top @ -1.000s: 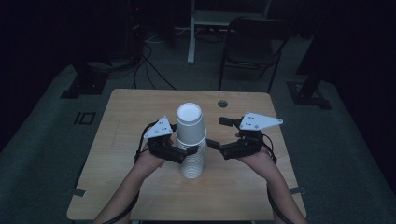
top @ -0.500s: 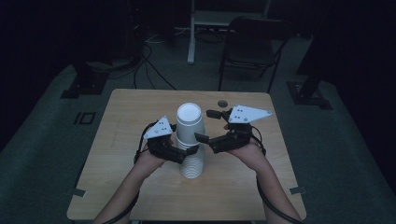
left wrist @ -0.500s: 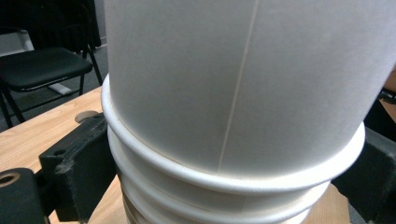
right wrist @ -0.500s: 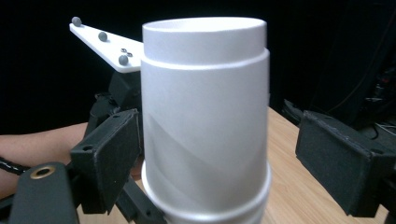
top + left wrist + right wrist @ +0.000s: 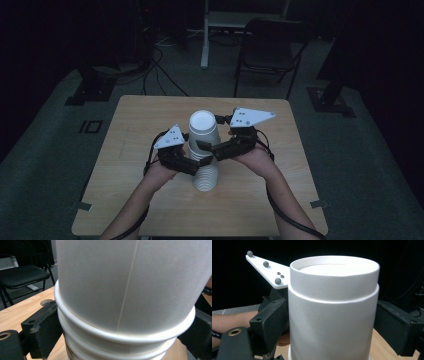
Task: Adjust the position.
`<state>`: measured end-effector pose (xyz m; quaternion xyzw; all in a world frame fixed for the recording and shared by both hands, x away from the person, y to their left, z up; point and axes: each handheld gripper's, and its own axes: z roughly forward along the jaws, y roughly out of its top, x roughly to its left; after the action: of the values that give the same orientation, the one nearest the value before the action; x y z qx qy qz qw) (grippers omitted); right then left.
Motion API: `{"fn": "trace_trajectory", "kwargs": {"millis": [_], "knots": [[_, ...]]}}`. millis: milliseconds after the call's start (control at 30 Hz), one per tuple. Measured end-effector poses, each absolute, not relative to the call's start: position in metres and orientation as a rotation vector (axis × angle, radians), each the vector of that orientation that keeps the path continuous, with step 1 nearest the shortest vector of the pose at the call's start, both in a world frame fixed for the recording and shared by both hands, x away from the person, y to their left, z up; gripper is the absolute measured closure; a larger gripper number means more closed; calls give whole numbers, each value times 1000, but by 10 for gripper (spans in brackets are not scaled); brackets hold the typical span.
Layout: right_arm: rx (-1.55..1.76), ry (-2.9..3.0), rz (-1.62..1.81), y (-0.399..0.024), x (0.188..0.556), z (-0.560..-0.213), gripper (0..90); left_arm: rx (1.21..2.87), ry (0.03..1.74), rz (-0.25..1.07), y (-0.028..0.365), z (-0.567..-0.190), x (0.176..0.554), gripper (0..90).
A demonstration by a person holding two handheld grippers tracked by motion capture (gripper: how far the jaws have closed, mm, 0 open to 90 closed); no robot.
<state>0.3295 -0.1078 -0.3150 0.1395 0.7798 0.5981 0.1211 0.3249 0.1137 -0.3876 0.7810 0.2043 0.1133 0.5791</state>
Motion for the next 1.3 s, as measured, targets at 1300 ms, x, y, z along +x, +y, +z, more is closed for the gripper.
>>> {"fn": "trace_trajectory", "kwargs": {"millis": [1300], "knots": [[436, 2212, 1718, -94, 326, -280, 193, 1826, 482, 266, 113, -388, 325, 52]]}}
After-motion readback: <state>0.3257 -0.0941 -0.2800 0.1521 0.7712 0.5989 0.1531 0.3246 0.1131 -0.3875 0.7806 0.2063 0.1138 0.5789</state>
